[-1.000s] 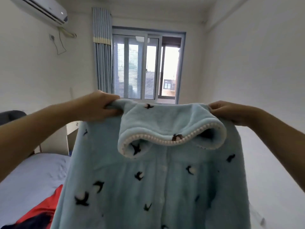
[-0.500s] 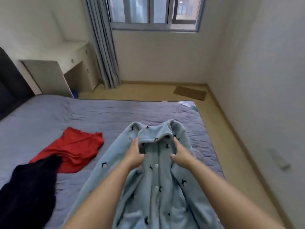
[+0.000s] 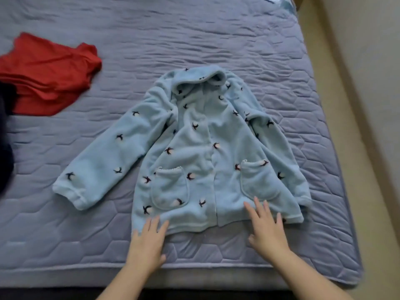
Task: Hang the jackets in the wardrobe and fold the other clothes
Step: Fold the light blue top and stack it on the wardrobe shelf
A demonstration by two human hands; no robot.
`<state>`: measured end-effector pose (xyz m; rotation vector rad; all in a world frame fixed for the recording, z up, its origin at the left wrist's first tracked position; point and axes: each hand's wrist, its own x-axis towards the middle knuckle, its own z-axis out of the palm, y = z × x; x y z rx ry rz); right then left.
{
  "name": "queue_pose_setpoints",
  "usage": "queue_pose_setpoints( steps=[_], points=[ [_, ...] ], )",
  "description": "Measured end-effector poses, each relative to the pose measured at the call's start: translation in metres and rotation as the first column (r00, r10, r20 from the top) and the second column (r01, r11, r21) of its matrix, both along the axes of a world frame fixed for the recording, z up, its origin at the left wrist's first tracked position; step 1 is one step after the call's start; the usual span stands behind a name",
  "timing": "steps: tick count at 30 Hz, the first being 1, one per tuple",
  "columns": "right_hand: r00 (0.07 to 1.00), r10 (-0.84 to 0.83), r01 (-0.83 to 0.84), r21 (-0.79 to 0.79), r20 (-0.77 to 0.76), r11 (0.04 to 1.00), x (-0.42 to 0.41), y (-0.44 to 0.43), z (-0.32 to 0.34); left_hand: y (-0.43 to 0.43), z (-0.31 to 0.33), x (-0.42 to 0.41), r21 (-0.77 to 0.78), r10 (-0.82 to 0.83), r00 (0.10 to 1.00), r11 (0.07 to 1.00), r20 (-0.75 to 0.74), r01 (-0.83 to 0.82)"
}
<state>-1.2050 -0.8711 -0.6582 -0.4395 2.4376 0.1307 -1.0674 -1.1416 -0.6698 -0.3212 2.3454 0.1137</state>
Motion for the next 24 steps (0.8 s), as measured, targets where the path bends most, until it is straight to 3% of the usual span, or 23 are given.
queue_pose_setpoints(
  steps=[3,6,11,14,16,20,24],
  points=[
    [0.974,0.033,-0.007,0.116,-0.224,0.993,-0.003,0.026,-0.023,0.005,-0.024,0.011,-0.059,-0.070,0.989,0.996,-0.132,0.063],
    [0.958,0.001,0.060,0.204,-0.286,0.977,-0.018,0.045,-0.042,0.004,-0.045,0.010,-0.144,-0.164,0.942,0.982,-0.293,0.126],
    [0.955,0.002,0.017,0.062,-0.296,0.998,-0.046,0.045,-0.064,-0.002,-0.058,-0.014,-0.225,-0.217,0.860,0.967,-0.462,0.123],
    [0.944,0.054,-0.053,0.011,-0.326,0.999,-0.061,0.042,-0.066,-0.008,-0.055,-0.032,-0.213,-0.187,0.863,0.973,-0.470,0.095],
    [0.943,0.073,-0.078,0.000,-0.326,0.997,-0.068,0.041,-0.061,-0.015,-0.049,-0.040,-0.193,-0.128,0.917,0.980,-0.378,0.057],
    [0.983,0.087,-0.110,-0.138,-0.164,0.984,-0.063,0.043,-0.037,-0.047,-0.016,-0.023,-0.177,-0.120,0.950,0.982,-0.289,0.070],
    [0.938,0.308,-0.276,-0.198,0.157,0.941,-0.028,0.054,-0.014,-0.079,0.022,0.023,-0.200,-0.201,0.963,0.966,-0.182,0.164]
  ],
)
